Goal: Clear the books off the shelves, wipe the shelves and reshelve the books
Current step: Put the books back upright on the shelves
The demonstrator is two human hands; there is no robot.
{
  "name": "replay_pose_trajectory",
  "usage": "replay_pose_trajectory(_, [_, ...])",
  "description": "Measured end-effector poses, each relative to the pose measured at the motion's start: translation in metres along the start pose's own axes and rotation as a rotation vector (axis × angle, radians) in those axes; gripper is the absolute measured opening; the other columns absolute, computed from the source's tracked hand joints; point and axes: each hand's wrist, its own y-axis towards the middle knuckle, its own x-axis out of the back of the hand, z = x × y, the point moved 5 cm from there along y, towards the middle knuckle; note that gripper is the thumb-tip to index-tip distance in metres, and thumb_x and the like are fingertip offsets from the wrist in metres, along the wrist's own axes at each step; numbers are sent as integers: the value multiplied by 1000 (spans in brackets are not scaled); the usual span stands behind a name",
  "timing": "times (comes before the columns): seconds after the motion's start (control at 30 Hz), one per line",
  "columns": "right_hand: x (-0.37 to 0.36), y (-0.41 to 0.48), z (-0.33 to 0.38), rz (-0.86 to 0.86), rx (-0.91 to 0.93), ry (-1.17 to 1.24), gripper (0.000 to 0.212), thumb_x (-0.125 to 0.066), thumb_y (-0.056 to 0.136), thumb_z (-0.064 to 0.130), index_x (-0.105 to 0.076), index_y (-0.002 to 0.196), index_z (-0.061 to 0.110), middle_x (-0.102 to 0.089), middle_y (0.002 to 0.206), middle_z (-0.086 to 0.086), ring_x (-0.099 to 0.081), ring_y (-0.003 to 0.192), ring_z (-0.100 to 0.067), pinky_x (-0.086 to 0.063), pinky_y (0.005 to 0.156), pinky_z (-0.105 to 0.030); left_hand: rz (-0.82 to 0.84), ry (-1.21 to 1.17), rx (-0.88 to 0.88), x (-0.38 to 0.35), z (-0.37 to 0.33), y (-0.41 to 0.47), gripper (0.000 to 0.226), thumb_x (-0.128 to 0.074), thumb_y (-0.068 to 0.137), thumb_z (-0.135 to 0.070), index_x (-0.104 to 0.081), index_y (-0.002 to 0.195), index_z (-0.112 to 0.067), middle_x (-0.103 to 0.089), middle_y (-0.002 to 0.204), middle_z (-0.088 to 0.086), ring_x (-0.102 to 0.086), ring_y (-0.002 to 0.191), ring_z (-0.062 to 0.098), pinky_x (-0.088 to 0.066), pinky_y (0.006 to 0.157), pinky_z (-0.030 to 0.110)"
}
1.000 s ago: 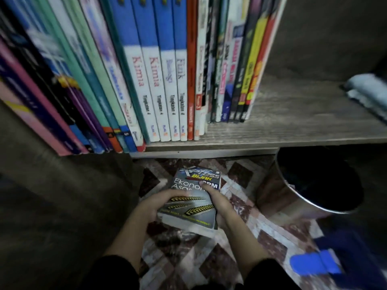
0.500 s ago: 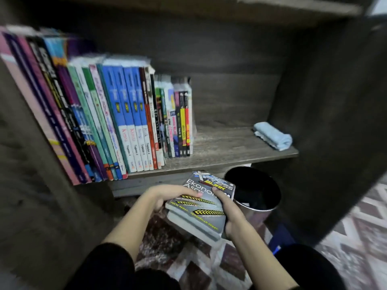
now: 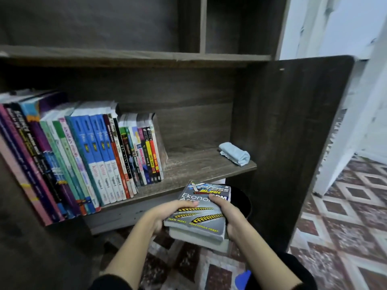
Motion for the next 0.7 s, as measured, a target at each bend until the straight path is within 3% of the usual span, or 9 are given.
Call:
replay_pose_trajectory(0.13, [4, -1, 18, 11, -1, -79, 41, -77, 77, 17, -64, 112, -1, -70, 100, -25, -69, 81, -36, -59, 63, -40, 2, -58, -17, -7, -5, 5, 30, -74, 71, -40, -73, 81, -12, -74, 89, 13, -70, 64, 21, -56, 68, 31])
replay_pose_trajectory(0.27, [10, -8, 39, 56, -3, -185, 38, -73, 81, 21, -65, 112, 0, -70, 101, -24, -68, 74, -33, -59, 61, -37, 24, -165, -30, -18, -9, 8, 29, -74, 71, -40, -75, 79, -13, -74, 88, 11, -70, 62, 20, -56, 57, 27])
replay_pose_trajectory(0.33, [16, -10, 53, 54, -2, -248, 38, -73, 80, 24, -66, 110, 1, -71, 99, -23, -69, 74, -32, -59, 64, -37, 47, -226, -34, -28, -10, 11, 28, -73, 71, -40, -76, 74, -12, -74, 85, 10, -70, 62, 20, -55, 54, 26])
replay_pose_trajectory(0.43, [26, -10, 74, 46, -19, -351, 46, -75, 77, 29, -64, 111, 1, -72, 96, -22, -69, 89, -37, -57, 81, -46, 96, -303, -45, -43, -18, 15, 29, -72, 73, -39, -78, 69, -11, -74, 84, 11, -70, 61, 21, -57, 55, 28])
replay_pose_trajectory(0.5, [29, -11, 90, 35, -14, -389, 48, -75, 76, 31, -62, 112, 1, -72, 95, -21, -70, 89, -36, -57, 81, -46, 131, -334, -66, -50, -29, 17, 28, -71, 74, -37, -77, 75, -10, -73, 85, 13, -70, 61, 22, -58, 57, 30])
replay_pose_trajectory(0.63, [24, -13, 119, 43, 35, -387, 43, -74, 79, 30, -62, 111, 4, -73, 94, -19, -71, 80, -32, -59, 67, -38, 130, -375, -129, -52, -54, 22, 30, -70, 77, -36, -71, 91, -10, -73, 85, 12, -70, 62, 23, -56, 53, 29])
replay_pose_trajectory(0.7, [17, -8, 133, 54, 70, -390, 36, -72, 81, 27, -63, 108, 6, -73, 94, -18, -70, 77, -30, -59, 69, -37, 115, -399, -159, -48, -66, 28, 37, -72, 72, -37, -70, 98, -11, -73, 90, 12, -71, 67, 23, -57, 58, 31])
